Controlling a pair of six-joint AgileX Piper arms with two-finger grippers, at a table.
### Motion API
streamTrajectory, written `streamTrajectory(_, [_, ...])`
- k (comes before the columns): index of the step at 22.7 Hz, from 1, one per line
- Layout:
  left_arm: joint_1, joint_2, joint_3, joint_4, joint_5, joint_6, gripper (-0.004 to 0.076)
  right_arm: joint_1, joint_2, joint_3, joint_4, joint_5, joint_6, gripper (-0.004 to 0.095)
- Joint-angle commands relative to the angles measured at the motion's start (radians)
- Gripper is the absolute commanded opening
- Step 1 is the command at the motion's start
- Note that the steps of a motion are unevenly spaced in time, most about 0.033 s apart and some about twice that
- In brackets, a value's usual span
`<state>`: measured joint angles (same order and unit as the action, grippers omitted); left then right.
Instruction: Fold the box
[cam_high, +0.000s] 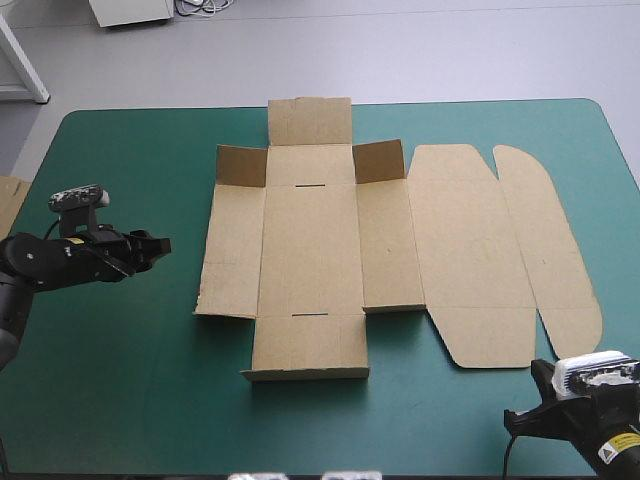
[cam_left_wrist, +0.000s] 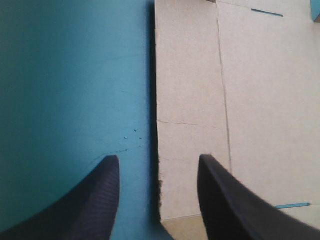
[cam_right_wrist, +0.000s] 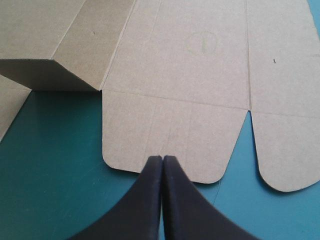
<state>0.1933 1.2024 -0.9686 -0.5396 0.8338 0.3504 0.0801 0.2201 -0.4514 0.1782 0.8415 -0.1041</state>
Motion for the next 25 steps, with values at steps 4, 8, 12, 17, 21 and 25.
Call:
streamTrajectory(4, [0.177,0.140,-0.035,-0.366,0.182,0.247,0.0357,-0.007,0.020,-0.031,0.015,-0.058,-0.005,0.0000])
streamTrajectory(8, [0.184,0.241,-0.035,-0.397,0.241,0.297,0.0357,-0.007,0.020,-0.031,0.015,-0.065,-0.005,0.0001])
streamTrajectory(12, [0.150,0.302,-0.035,-0.446,0.269,0.367,0.0357,-0.007,0.023,-0.052,0.015,-0.095,0.023,0.0059])
streamTrajectory(17, [0.092,0.314,-0.033,-0.312,0.169,0.337,0.0357,-0.007,0.093,-0.087,0.015,-0.123,0.043,0.0093])
streamTrajectory(21, [0.092,0.353,-0.005,-0.355,0.177,0.349,0.0366,-0.007,0.151,-0.156,0.015,-0.186,0.040,0.0180])
streamTrajectory(25, [0.092,0.399,0.026,-0.408,0.184,0.401,0.0410,-0.007,0.231,-0.233,0.010,-0.241,0.023,0.0247])
